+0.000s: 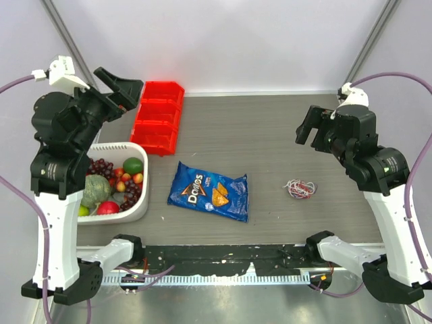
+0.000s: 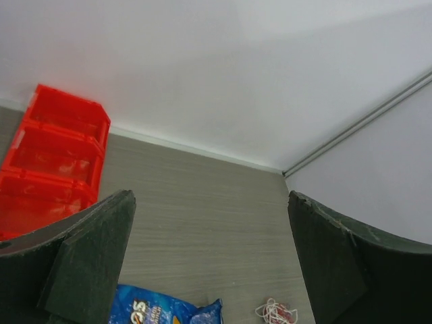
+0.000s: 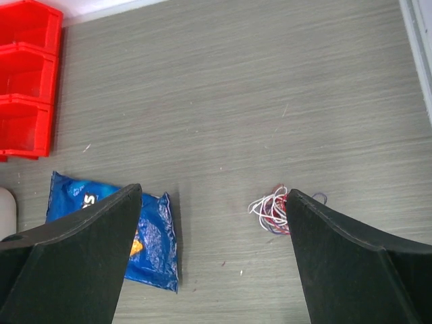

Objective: Untangle the cables

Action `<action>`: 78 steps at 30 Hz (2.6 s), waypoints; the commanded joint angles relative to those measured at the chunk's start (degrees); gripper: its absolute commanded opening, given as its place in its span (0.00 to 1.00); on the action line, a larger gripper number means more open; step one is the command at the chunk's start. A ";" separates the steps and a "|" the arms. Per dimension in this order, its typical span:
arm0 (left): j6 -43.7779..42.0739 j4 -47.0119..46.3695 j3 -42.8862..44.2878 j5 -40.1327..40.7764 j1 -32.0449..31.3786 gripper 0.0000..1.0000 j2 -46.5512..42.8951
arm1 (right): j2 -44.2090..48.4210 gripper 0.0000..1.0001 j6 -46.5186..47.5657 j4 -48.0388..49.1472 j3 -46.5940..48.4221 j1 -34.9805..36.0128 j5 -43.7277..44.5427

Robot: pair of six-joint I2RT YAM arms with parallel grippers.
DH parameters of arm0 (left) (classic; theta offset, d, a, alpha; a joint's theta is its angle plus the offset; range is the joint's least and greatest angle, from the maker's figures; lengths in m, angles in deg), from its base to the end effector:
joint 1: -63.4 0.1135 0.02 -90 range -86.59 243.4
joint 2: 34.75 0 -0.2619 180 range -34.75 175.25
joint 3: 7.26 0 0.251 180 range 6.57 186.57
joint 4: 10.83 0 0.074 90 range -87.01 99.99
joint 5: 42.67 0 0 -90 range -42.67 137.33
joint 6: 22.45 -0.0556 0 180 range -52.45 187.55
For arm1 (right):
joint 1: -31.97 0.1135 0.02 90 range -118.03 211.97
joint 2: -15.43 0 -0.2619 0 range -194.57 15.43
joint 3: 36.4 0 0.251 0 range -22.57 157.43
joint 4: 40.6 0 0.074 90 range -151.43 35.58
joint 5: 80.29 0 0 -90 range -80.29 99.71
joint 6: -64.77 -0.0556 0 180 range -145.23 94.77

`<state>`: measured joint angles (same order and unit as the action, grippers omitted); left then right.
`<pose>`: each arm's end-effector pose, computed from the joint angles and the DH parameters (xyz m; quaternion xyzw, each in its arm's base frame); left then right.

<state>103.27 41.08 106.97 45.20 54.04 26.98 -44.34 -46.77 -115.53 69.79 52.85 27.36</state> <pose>0.1756 -0.0310 0.5446 -0.1475 0.6878 -0.2845 0.6513 0.1674 0.0458 0.4610 0.0833 0.8488 0.0598 0.5186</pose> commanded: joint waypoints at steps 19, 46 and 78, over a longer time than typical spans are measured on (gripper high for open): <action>2.53 7.45 -7.49 4.04 -9.59 1.00 10.26 | -7.20 0.92 -15.20 11.70 -35.83 -22.62 -15.10; -10.95 13.16 -10.50 -6.21 -31.50 0.93 4.09 | -19.86 0.51 -10.89 29.26 -48.40 -27.22 -28.09; 9.45 -6.27 -13.75 -25.12 -31.42 0.63 30.28 | -16.17 0.01 -19.50 37.10 -30.66 -11.49 -45.59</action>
<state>110.92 37.91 89.66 21.99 22.59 55.48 -63.90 -63.80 -80.45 35.54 39.61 -14.99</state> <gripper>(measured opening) 0.676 0.081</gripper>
